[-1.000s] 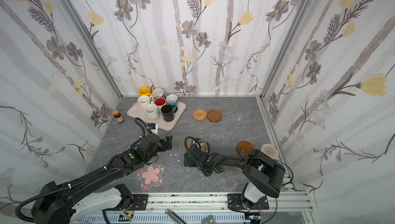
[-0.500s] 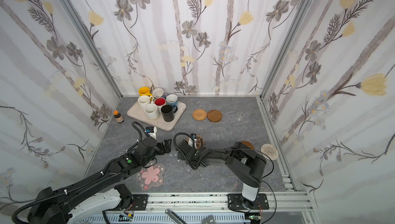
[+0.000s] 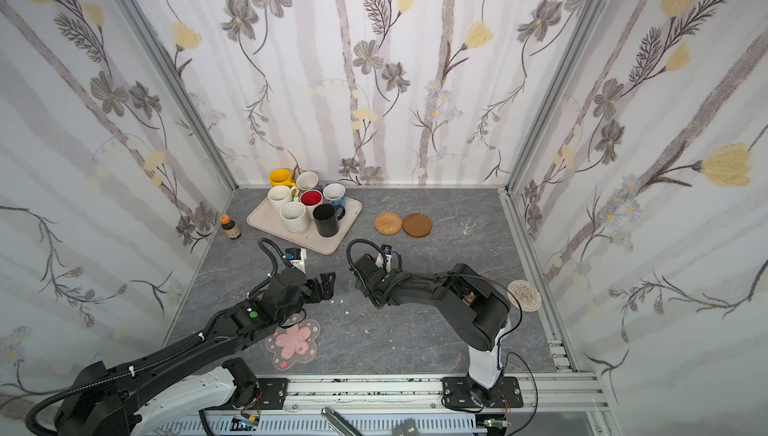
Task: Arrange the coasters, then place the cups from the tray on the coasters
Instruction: 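Push the paw-print coaster with the right gripper closer to the wooden coaster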
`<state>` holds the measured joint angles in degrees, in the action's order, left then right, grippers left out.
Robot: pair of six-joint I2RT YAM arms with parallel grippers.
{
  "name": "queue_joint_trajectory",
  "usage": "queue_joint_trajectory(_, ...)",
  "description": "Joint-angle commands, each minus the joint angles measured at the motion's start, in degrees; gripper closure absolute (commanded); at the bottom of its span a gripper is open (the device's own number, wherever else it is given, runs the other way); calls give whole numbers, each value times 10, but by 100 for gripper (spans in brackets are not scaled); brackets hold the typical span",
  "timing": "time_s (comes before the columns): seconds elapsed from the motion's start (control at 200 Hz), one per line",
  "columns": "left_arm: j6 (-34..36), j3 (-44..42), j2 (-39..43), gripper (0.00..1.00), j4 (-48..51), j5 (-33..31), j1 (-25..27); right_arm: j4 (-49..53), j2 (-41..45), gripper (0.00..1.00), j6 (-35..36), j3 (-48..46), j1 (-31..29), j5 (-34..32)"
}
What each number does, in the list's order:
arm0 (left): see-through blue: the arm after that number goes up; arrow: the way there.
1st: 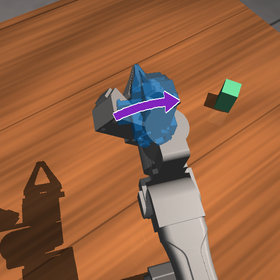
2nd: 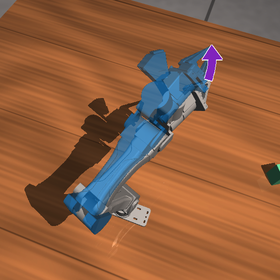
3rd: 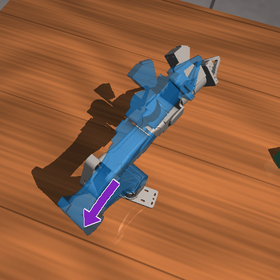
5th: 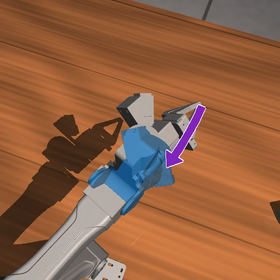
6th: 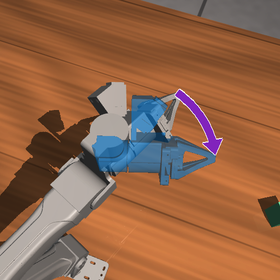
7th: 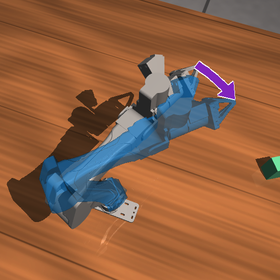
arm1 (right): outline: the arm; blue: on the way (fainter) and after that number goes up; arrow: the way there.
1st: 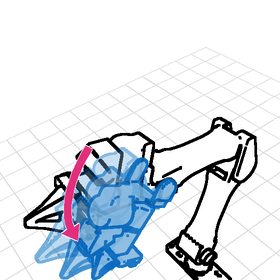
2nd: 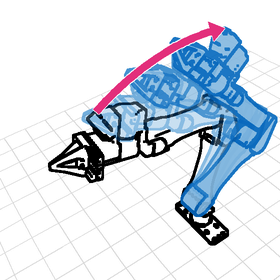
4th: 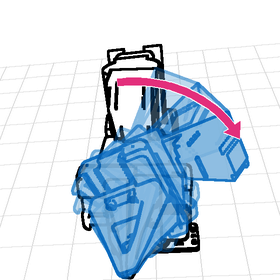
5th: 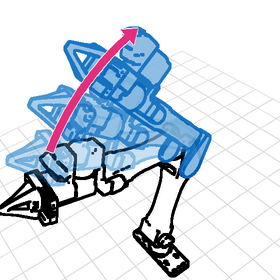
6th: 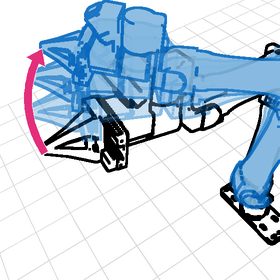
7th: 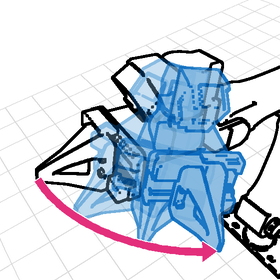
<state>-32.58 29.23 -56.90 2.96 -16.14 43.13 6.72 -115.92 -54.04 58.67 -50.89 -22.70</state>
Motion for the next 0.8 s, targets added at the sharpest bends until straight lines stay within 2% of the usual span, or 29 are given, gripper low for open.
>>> queue_joint_trajectory(0.0, -6, -2, -7, 0, -24, -2, -1, 53, -18, 4, 0, 1, 16, 43)
queue_joint_trajectory(0.19, -7, -4, -23, 0, -30, -4, -1, 53, -20, 3, 34, 14, 34, 44)
queue_joint_trajectory(0.36, -11, -7, -34, 0, -36, -5, -6, 85, -28, 0, 82, 45, 17, 26)
queue_joint_trajectory(0.585, -20, -20, -19, 0, -42, 0, -11, 100, -26, 0, 91, 49, -9, 26)
queue_joint_trajectory(0.794, -23, -30, 1, 0, -42, -3, -13, 127, -3, 0, 90, 51, -16, -6)
